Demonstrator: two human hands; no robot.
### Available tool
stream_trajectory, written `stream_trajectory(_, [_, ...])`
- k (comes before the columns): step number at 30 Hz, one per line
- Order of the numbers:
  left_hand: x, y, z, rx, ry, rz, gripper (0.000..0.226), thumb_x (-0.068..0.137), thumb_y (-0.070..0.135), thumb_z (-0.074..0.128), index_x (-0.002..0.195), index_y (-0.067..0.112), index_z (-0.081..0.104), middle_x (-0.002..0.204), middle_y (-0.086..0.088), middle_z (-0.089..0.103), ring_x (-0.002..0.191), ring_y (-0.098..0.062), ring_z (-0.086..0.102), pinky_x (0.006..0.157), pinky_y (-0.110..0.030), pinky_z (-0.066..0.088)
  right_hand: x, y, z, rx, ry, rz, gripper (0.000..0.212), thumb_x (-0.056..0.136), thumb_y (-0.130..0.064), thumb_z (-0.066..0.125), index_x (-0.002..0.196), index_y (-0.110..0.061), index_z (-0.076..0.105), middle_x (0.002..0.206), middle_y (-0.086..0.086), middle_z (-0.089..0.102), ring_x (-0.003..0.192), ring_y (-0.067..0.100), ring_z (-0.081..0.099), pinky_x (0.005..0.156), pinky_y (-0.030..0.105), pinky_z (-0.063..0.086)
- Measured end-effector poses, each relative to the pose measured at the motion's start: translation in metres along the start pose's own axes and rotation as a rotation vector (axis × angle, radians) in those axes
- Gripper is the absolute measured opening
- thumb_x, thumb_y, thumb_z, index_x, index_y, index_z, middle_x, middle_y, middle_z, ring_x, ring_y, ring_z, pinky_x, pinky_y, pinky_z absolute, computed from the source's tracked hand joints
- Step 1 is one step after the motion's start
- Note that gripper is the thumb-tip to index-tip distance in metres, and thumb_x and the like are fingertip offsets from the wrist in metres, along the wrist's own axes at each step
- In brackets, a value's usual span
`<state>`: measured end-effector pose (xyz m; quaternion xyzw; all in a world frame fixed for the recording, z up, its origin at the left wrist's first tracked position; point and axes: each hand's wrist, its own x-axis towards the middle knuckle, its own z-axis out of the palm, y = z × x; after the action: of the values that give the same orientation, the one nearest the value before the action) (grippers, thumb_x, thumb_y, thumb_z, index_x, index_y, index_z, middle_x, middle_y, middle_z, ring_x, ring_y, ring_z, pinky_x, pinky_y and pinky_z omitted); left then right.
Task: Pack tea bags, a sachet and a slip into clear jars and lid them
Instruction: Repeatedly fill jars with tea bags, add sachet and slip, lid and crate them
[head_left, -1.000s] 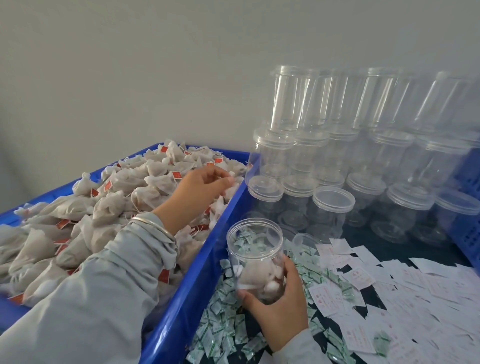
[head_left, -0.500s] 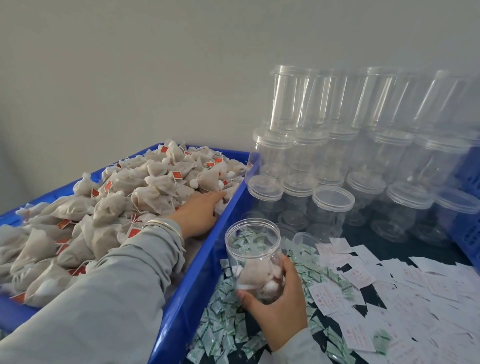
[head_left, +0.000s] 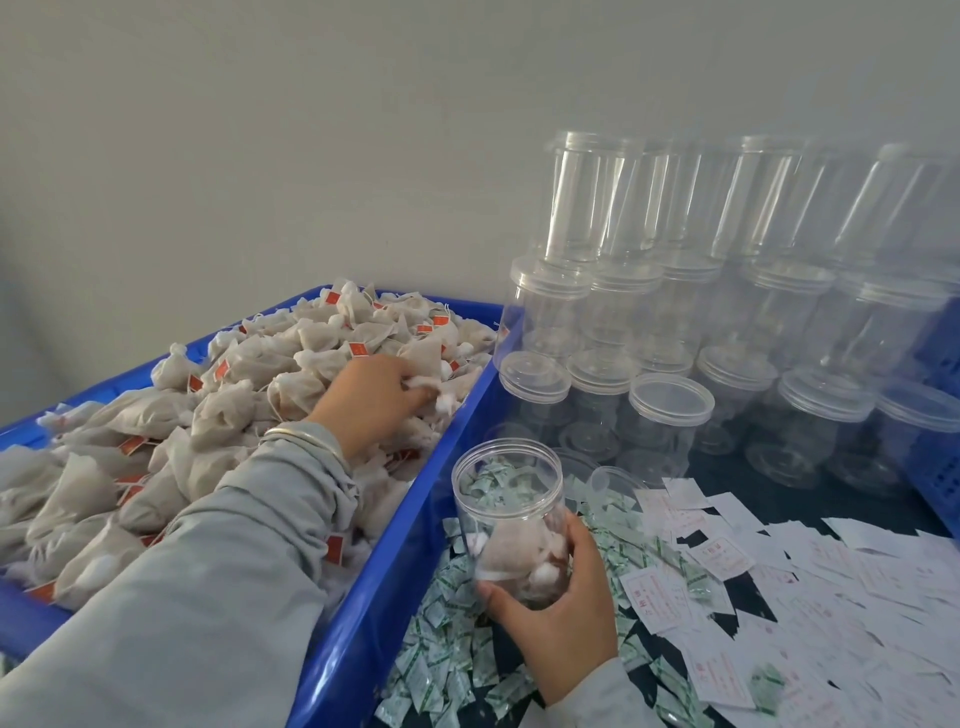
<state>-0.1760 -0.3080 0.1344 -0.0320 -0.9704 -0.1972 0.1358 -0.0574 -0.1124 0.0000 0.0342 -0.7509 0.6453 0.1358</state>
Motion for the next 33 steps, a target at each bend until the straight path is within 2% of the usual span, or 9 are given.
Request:
stream_trajectory(5, [-0.005, 0.017, -0.016, -0.535, 0.134, -0.086, 0.034, 0.095, 0.039, 0.052, 0.080, 0.012, 0.066, 0.044, 0.007, 0.052, 0.033, -0.001, 0.040, 0.037, -0.014, 0.034, 0.001, 0.001, 0.001, -0.009, -0.009, 0.001, 0.094, 0.049, -0.023, 0.092, 0.120, -0.047, 0.035, 0.123, -0.026, 0.044, 0.120, 0.004, 0.046, 0.105, 0.032, 0.039])
stream_trajectory(9, [-0.016, 0.028, -0.024, -0.904, -0.078, 0.009, 0.031, 0.092, 0.033, 0.057, 0.064, 0.026, 0.069, 0.044, 0.005, 0.050, 0.033, -0.003, 0.035, 0.035, -0.013, 0.029, 0.001, 0.002, 0.002, 0.012, 0.002, 0.012, 0.088, 0.049, -0.022, 0.092, 0.110, -0.053, 0.037, 0.122, -0.026, 0.044, 0.118, 0.003, 0.046, 0.103, 0.028, 0.039])
stream_trajectory(14, [-0.025, 0.035, -0.025, -1.003, -0.333, 0.135, 0.019, 0.068, 0.042, 0.069, 0.076, 0.026, 0.075, 0.057, 0.001, 0.058, 0.040, -0.005, 0.040, 0.037, -0.012, 0.033, 0.002, 0.004, 0.003, 0.031, 0.013, 0.031, 0.091, 0.047, -0.027, 0.091, 0.114, -0.052, 0.036, 0.127, -0.017, 0.047, 0.121, 0.008, 0.048, 0.105, 0.039, 0.042])
stream_trajectory(20, [-0.030, 0.042, -0.025, -0.983, -0.352, 0.133, 0.024, 0.071, 0.028, 0.067, 0.091, 0.014, 0.069, 0.072, 0.001, 0.069, 0.044, -0.003, 0.049, 0.040, -0.012, 0.037, 0.003, 0.005, 0.004, 0.018, 0.006, 0.030, 0.099, 0.045, -0.028, 0.091, 0.130, -0.035, 0.040, 0.128, -0.007, 0.051, 0.120, 0.013, 0.051, 0.102, 0.041, 0.044])
stream_trajectory(22, [-0.031, 0.044, -0.027, -0.976, -0.321, 0.104, 0.018, 0.077, 0.025, 0.066, 0.091, 0.013, 0.068, 0.067, 0.004, 0.068, 0.042, -0.002, 0.048, 0.039, -0.012, 0.037, 0.003, 0.006, 0.004, 0.015, 0.012, 0.026, 0.098, 0.047, -0.023, 0.092, 0.130, -0.033, 0.041, 0.127, -0.006, 0.051, 0.118, 0.013, 0.052, 0.100, 0.038, 0.046])
stream_trajectory(26, [-0.021, 0.037, -0.022, -0.851, -0.065, -0.030, 0.008, 0.087, 0.024, 0.065, 0.083, 0.018, 0.067, 0.057, 0.009, 0.065, 0.040, 0.000, 0.050, 0.039, -0.011, 0.039, 0.003, 0.005, 0.003, 0.021, 0.009, 0.029, 0.098, 0.047, -0.023, 0.092, 0.131, -0.032, 0.042, 0.127, -0.008, 0.051, 0.117, 0.012, 0.053, 0.100, 0.039, 0.046])
stream_trajectory(29, [-0.008, 0.022, -0.012, -0.507, 0.179, -0.068, 0.009, 0.091, 0.020, 0.060, 0.087, 0.026, 0.065, 0.077, 0.009, 0.067, 0.058, 0.000, 0.056, 0.047, -0.007, 0.041, 0.003, 0.005, 0.003, 0.021, 0.008, 0.036, 0.101, 0.049, -0.022, 0.092, 0.135, -0.028, 0.041, 0.129, -0.007, 0.050, 0.119, 0.013, 0.051, 0.101, 0.041, 0.045])
stream_trajectory(31, [-0.005, 0.012, -0.005, -0.276, 0.138, -0.044, 0.019, 0.094, 0.017, 0.053, 0.108, 0.024, 0.063, 0.098, 0.010, 0.065, 0.075, -0.002, 0.057, 0.057, -0.006, 0.040, 0.002, 0.005, 0.003, 0.019, 0.006, 0.031, 0.101, 0.049, -0.022, 0.092, 0.136, -0.027, 0.040, 0.129, -0.007, 0.051, 0.120, 0.013, 0.051, 0.101, 0.041, 0.045])
stream_trajectory(33, [-0.003, 0.004, 0.004, -0.080, 0.020, 0.009, 0.033, 0.092, 0.015, 0.050, 0.125, 0.020, 0.056, 0.121, 0.003, 0.060, 0.099, -0.013, 0.058, 0.077, -0.016, 0.042, 0.002, 0.003, 0.003, 0.017, 0.003, 0.026, 0.100, 0.049, -0.022, 0.092, 0.135, -0.027, 0.041, 0.128, -0.007, 0.051, 0.119, 0.013, 0.052, 0.101, 0.041, 0.045])
